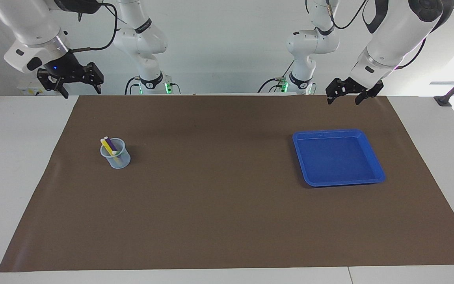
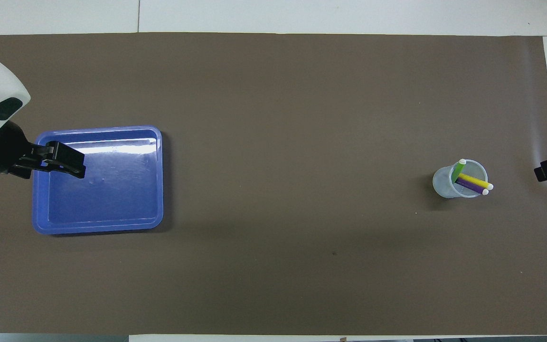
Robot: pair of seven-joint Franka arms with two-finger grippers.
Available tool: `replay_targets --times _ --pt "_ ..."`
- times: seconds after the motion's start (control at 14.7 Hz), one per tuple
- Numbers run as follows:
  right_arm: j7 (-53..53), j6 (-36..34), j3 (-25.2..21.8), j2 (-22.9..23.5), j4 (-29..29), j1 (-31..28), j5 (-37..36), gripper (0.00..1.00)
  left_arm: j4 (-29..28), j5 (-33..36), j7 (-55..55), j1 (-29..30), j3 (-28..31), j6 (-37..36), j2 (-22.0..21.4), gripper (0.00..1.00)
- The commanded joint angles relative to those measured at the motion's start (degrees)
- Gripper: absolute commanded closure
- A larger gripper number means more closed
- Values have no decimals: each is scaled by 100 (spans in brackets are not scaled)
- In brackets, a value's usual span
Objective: Transfer and insert pens with both arms
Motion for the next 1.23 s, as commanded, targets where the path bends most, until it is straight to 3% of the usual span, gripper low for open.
replay_targets --times 0.0,0.34,1.16 --pt "38 -25 -369 212 28 271 -114 0 29 -30 -46 -91 75 -17 -23 0" --pt "30 -42 -712 143 38 516 -78 0 29 -30 -38 -74 67 1 -41 0" --pt "47 151 -695 117 -6 622 -140 0 -6 -30 -38 49 93 -8 -59 0"
